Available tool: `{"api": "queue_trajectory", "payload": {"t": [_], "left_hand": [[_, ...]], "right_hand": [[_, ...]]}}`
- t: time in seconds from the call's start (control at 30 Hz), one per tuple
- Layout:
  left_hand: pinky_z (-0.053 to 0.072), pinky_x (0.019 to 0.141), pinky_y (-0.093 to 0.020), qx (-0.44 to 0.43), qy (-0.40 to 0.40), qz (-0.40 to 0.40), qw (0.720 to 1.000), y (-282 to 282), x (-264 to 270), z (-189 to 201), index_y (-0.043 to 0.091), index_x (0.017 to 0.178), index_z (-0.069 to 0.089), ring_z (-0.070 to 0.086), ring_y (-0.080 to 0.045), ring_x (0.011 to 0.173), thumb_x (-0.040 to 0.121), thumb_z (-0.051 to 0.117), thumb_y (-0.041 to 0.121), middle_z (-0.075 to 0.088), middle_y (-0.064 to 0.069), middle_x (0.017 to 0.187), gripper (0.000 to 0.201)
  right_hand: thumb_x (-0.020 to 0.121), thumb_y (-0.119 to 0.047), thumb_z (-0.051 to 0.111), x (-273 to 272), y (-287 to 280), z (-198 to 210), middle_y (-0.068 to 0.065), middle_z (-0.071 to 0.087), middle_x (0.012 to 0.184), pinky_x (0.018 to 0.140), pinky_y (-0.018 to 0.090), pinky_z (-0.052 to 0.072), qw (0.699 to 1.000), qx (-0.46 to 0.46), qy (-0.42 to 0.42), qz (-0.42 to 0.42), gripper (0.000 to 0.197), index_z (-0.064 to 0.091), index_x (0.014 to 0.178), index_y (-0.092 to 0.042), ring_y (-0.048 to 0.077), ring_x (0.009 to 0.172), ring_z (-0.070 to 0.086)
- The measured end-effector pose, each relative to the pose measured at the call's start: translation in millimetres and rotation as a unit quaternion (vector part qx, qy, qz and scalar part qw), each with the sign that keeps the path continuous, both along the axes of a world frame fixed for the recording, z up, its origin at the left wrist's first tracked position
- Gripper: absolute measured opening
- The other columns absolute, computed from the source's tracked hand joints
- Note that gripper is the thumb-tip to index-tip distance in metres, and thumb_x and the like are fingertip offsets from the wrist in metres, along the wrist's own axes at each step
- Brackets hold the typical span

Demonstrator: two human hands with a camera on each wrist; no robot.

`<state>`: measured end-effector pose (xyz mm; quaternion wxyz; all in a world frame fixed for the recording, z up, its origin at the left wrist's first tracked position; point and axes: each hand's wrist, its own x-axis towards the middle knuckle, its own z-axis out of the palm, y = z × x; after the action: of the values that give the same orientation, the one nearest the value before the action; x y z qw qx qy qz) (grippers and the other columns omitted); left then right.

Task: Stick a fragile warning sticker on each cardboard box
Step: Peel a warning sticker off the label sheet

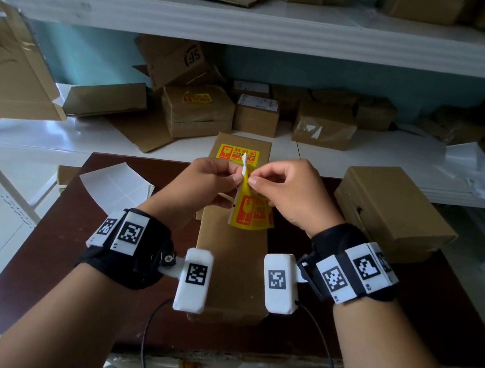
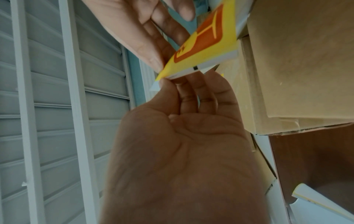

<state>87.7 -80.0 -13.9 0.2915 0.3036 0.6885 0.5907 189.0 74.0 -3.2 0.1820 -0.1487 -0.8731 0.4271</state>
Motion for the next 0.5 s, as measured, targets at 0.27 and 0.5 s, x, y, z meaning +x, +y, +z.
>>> {"api": "queue_trajectory", "payload": {"t": [0.27, 0.5], "left_hand": [[0.051, 0.078, -0.033, 0.022, -0.046, -0.015, 0.999, -2.9, -2.0, 1.7, 0.000, 0.107, 0.066, 0.067, -0.021, 0.085, 0.102, 0.051, 0.018, 0.072, -0.010, 0.092, 0.024], [0.054, 0.085, -0.038, 0.023, -0.060, -0.016, 0.998, -4.0, -0.9, 1.9, -0.003, 0.114, 0.067, 0.070, -0.026, 0.092, 0.100, 0.054, 0.021, 0.074, -0.015, 0.099, 0.030]], "right_hand": [[0.084, -0.030, 0.078, 3.9, -2.6, 3.6, -0.010, 0.073, 0.087, 0.074, 0.021, 0.053, 1.000, 0.014, 0.016, -0.003, 0.011, 0.078, 0.093, -0.025, 0.002, 0.082, 0.066], [0.084, -0.029, 0.078, 5.5, -2.4, 4.4, -0.007, 0.076, 0.095, 0.085, 0.026, 0.056, 1.000, 0.015, 0.009, -0.005, 0.018, 0.080, 0.100, -0.022, 0.003, 0.090, 0.068]]}}
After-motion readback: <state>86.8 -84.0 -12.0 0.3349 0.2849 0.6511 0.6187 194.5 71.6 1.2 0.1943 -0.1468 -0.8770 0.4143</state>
